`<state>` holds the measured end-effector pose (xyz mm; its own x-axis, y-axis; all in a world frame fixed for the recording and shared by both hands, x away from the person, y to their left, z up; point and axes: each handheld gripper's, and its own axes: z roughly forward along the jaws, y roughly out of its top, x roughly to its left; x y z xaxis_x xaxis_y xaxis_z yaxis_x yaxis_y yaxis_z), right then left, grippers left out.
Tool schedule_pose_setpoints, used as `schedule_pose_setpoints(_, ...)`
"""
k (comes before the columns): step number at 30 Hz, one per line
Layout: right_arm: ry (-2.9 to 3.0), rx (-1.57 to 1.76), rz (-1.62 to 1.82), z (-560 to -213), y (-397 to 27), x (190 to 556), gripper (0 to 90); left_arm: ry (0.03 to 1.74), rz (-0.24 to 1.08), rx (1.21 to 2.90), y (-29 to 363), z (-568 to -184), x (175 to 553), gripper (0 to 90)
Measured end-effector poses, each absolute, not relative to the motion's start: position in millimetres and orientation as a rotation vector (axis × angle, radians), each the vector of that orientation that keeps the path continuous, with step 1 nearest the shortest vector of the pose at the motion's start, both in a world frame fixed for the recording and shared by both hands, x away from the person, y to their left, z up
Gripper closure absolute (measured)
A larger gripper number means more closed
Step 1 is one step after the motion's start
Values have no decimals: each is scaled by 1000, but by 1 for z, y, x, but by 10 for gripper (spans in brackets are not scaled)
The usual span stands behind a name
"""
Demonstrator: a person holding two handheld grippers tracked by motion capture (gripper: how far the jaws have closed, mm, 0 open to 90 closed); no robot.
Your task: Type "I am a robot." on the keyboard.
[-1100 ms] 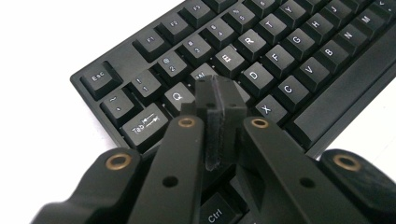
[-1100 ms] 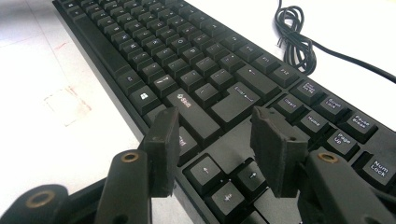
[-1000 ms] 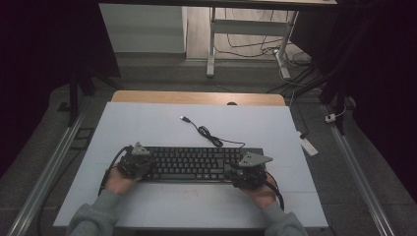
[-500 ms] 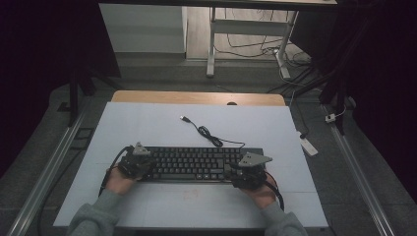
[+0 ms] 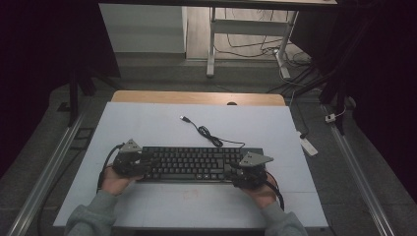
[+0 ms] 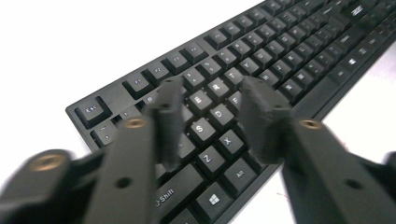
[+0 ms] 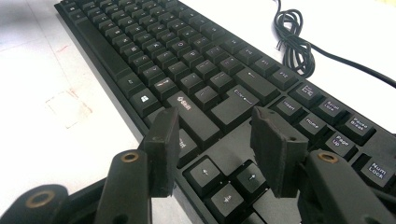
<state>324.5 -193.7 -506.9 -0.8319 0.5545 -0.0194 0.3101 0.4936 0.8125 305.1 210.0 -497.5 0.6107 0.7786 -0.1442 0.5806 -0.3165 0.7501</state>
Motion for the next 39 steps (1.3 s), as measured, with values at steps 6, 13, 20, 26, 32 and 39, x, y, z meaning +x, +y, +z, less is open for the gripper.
schedule_pose_setpoints(6,2456,736,1265,-506,-195,325,527,1063,299,2006,212,-494,302,432)
schedule_pose_setpoints(13,2455,731,1262,-506,-194,325,526,1061,289,2009,211,-494,302,396)
schedule_pose_setpoints(20,2450,735,1279,-504,-193,325,528,1062,284,2013,211,-494,302,386)
schedule_pose_setpoints(26,2440,738,1291,-501,-191,325,538,1060,284,2024,208,-495,303,384)
schedule_pose_setpoints(32,2435,717,1327,-495,-185,326,588,1056,284,2034,207,-496,303,383)
schedule_pose_setpoints(39,2449,698,1349,-492,-181,327,717,1057,284,2038,207,-496,303,383)
